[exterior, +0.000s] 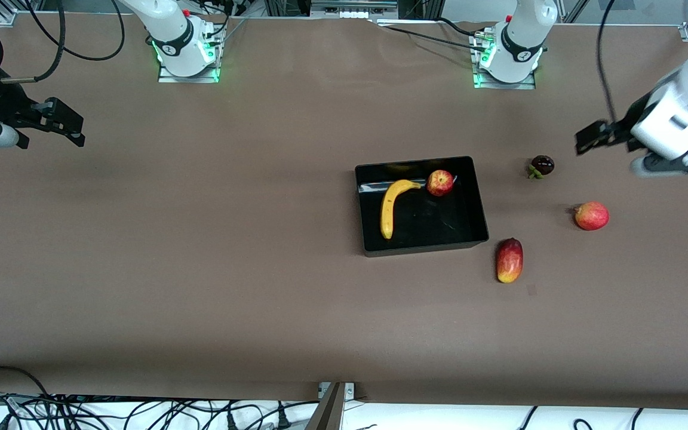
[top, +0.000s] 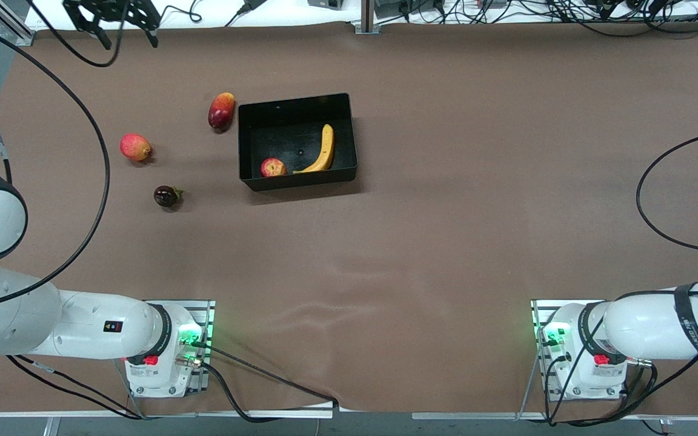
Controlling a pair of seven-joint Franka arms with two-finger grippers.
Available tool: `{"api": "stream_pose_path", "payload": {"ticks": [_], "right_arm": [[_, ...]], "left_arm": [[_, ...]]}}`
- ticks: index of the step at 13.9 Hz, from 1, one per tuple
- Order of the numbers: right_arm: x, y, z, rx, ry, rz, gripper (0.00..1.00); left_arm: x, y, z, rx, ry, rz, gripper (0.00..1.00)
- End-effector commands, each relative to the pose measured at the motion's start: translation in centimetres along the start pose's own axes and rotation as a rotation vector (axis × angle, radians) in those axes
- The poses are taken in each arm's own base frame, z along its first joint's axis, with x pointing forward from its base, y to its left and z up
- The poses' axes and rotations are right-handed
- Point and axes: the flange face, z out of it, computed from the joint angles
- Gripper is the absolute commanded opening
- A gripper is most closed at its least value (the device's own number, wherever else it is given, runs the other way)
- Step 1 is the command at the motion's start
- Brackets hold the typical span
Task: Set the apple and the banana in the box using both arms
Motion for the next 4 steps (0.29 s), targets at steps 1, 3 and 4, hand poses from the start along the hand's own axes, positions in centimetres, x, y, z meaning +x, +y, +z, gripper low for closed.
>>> {"api": "stream_pose_path", "payload": {"ticks": [1,3,4], "right_arm": [[0.2,0.3,-0.5,-0.011,-0.002,-0.012,1.00],[0.2,0.3,-0.5,-0.011,-0.002,-0.014,1.00],[0.2,0.3,-0.5,-0.011,-0.002,-0.014,1.00]], "left_arm": [[-0.3,-1.2,-1.9,0.005,-0.014,0.101,1.00],[-0.1,-2.4,-2.1,0.014,-0.010,0.162,1.00],[-0.1,-2.5,-2.1,0.022,-0.010,0.161,1.00]]}}
